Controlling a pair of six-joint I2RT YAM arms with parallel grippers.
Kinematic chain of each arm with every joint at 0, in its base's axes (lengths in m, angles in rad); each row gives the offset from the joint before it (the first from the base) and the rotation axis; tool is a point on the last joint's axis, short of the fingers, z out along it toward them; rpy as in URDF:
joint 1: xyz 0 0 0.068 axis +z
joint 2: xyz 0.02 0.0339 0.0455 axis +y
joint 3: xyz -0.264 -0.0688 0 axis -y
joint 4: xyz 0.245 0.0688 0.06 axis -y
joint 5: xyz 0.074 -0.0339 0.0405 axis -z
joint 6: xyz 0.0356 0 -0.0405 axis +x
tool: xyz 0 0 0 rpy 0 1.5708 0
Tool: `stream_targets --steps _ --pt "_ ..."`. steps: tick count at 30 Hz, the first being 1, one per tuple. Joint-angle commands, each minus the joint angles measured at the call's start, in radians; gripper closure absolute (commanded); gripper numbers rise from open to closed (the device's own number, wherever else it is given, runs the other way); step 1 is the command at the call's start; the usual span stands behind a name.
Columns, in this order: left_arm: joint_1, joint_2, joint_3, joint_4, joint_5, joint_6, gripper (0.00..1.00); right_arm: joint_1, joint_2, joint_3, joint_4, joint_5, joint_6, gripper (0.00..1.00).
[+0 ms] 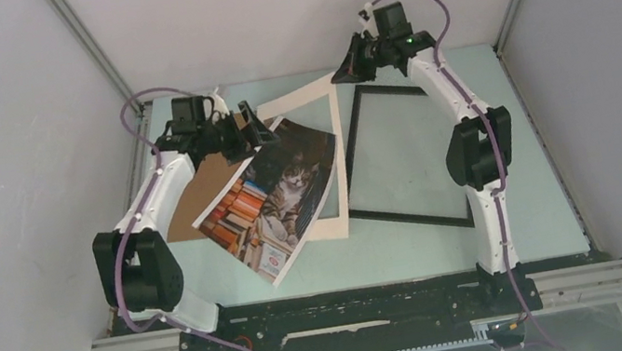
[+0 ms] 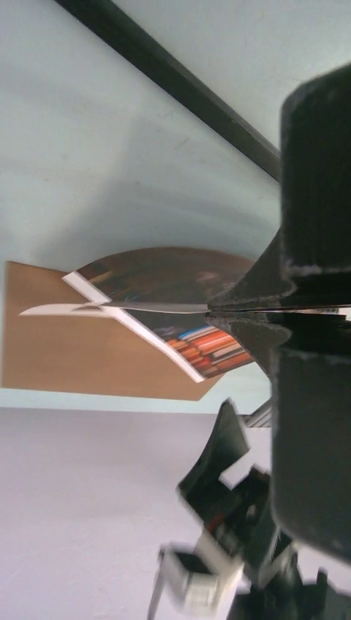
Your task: Put the photo into the frame
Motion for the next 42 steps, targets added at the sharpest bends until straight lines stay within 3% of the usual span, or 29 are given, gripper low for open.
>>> stream_targets --steps 1,7,11,18,22,27,30,34,39,42 --pt "0.039 -0.015 -0.098 0.015 -0.015 0.028 0.01 0.0 0.029 0.278 -0.24 0.064 -0.045 1.0" --pt "0.132 -0.076 -0.166 0.119 0.012 -0.064 0.01 0.071 0.047 0.333 -0.127 -0.001 0.073 1.0" --pt "0.134 -0.09 -0.195 0.13 0.025 -0.068 0.01 0.04 -0.009 0.298 -0.107 0.086 0.074 1.0" --pt "0.137 -0.076 -0.204 0.148 0.049 -0.099 0.01 -0.007 -0.087 0.364 -0.035 -0.019 0.138 1.0" --pt "0.14 -0.116 -0.195 0.133 -0.014 -0.062 0.01 0.042 -0.16 0.313 -0.018 -0.007 0.084 1.0" --pt "0.171 -0.145 -0.085 0.027 -0.15 0.091 0.0 0.059 -0.203 0.235 -0.006 -0.033 0.066 1.0" --pt "0.199 -0.043 0.031 -0.074 -0.073 0.094 0.0 0.056 -0.211 0.229 -0.008 -0.073 0.06 1.0" --pt "0.261 0.077 0.048 0.078 0.078 -0.025 0.0 0.05 -0.222 0.219 -0.004 -0.116 0.032 1.0" --pt "0.254 0.306 0.29 -0.04 0.249 0.134 0.0 0.018 -0.24 0.147 0.036 -0.185 0.049 1.0" --pt "0.258 0.391 0.344 -0.113 0.234 0.205 0.0 0.004 -0.238 0.131 0.043 -0.21 0.046 1.0"
